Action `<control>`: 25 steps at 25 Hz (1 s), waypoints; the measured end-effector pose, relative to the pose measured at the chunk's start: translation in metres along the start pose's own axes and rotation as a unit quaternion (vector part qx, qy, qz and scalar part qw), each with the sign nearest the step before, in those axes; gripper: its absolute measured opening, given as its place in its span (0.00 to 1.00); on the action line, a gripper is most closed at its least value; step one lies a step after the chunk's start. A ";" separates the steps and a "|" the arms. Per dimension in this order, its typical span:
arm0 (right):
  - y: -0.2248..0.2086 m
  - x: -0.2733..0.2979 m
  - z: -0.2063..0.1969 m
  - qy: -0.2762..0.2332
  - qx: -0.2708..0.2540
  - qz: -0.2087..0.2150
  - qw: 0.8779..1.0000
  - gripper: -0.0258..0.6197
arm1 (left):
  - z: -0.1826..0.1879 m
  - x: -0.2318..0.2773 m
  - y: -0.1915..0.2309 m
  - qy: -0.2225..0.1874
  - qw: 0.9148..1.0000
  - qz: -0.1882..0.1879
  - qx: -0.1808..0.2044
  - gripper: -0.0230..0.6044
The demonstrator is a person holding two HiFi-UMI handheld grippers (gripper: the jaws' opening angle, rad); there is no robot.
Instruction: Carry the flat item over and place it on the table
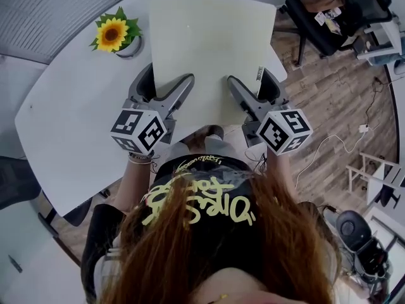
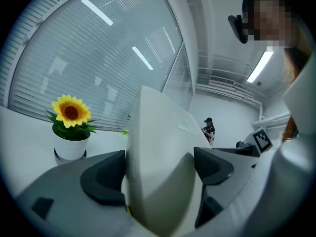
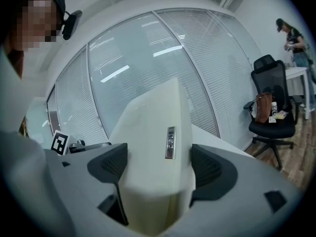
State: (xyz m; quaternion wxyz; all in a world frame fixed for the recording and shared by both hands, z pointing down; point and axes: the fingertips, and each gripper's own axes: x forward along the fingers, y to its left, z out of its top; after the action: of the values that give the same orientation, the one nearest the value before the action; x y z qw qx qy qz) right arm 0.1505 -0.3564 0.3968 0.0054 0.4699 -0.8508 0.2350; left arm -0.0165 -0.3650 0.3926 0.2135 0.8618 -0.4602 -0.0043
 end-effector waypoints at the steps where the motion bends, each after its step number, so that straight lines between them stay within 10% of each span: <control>1: 0.000 0.000 -0.002 0.002 0.001 -0.001 1.000 0.64 | -0.002 0.000 0.001 0.002 1.000 0.000 -0.001 0.73; 25: -0.007 0.016 -0.045 0.050 0.019 -0.016 0.998 0.64 | -0.038 0.000 0.023 0.047 0.998 0.020 -0.022 0.73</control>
State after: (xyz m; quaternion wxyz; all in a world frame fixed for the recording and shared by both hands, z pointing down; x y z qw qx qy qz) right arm 0.1381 -0.3541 0.4432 0.0426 0.4709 -0.8375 0.2739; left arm -0.0265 -0.3627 0.4356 0.2536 0.8467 -0.4668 0.0304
